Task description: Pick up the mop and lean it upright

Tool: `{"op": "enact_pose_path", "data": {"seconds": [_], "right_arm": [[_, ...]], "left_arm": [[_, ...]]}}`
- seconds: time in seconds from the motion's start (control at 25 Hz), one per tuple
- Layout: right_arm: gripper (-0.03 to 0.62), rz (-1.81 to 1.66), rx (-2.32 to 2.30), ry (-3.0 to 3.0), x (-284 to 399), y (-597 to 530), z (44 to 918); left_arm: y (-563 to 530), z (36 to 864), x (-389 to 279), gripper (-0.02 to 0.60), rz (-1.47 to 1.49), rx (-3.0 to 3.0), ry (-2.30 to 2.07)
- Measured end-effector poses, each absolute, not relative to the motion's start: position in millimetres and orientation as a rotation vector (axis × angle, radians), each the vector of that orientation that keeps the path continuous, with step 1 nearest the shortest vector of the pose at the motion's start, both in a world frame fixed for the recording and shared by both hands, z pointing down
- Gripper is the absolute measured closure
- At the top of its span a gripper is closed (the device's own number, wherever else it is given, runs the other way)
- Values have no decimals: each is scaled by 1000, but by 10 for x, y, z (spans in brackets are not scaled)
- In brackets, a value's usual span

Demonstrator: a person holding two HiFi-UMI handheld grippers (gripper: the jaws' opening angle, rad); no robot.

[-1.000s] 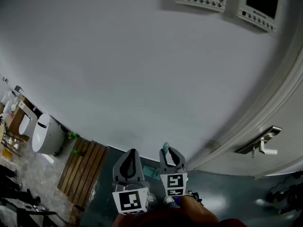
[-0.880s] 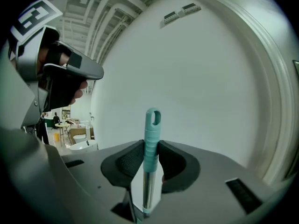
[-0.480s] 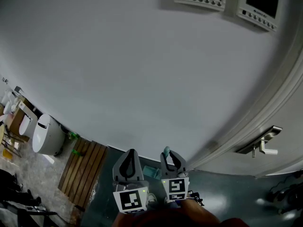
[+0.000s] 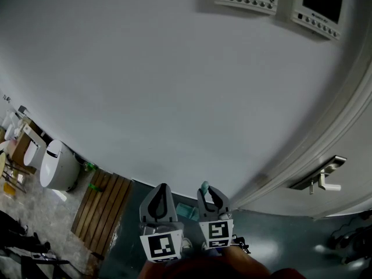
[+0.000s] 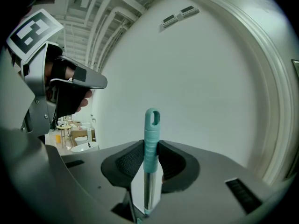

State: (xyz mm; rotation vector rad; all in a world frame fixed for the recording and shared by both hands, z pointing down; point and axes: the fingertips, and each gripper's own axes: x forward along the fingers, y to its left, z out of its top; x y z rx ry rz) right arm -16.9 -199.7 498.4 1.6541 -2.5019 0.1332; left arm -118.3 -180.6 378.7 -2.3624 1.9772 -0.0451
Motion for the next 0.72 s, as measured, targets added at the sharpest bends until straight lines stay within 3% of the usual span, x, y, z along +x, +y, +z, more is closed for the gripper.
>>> {"op": "enact_pose_path", "data": {"seconds": [0.72], "right_arm": [[487, -71, 1729, -2565, 22, -1916, 4335]], "left_arm": [[-1768, 3739, -1127, 568, -23, -2356, 1968]]}}
